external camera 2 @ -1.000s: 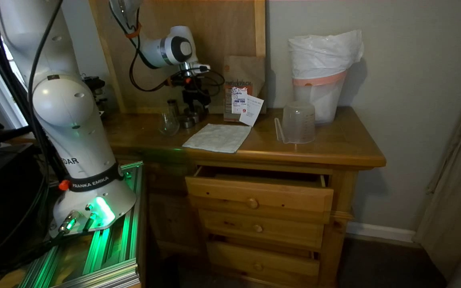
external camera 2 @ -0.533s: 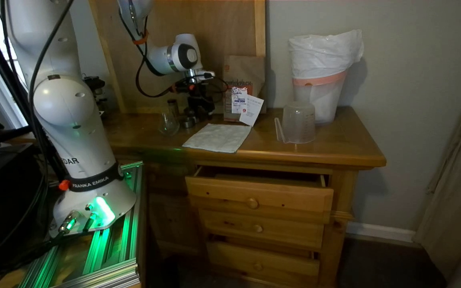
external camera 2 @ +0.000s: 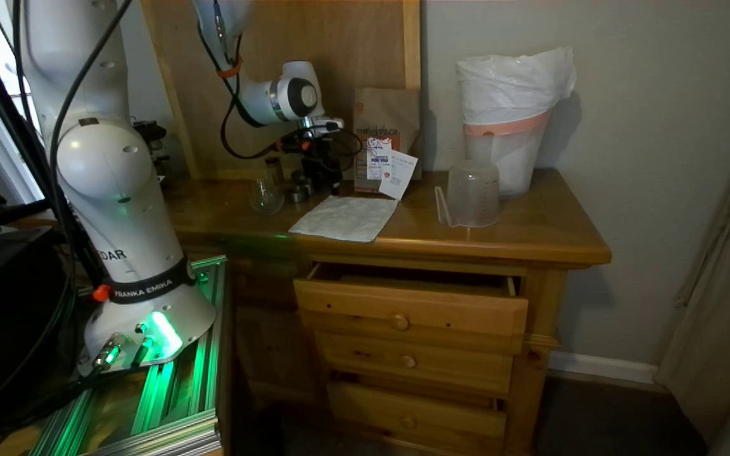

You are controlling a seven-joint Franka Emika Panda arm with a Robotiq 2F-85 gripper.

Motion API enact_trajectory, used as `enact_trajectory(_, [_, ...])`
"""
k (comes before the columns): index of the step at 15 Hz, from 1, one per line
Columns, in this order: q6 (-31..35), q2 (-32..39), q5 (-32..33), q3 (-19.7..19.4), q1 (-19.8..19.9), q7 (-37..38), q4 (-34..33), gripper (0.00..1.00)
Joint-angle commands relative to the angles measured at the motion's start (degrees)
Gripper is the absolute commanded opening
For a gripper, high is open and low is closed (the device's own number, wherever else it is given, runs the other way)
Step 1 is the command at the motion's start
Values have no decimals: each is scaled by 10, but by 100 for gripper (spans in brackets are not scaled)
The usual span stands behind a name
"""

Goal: Fold the towel into a triangle twice.

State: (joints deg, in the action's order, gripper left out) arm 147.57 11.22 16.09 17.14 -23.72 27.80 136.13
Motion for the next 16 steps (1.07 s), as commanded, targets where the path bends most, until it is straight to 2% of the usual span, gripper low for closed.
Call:
enact_trajectory(1, [14, 18, 25, -20, -18, 29, -14, 66])
enact_trajectory(7, [14, 18, 40, -35, -27, 44, -18, 23])
enact_trajectory(10, [13, 19, 44, -38, -28, 46, -19, 5])
enact_trajectory(12, [11, 18, 42, -39, -27, 43, -19, 0])
enact_trajectory(16, [3, 2, 29, -35, -22, 28, -16, 4])
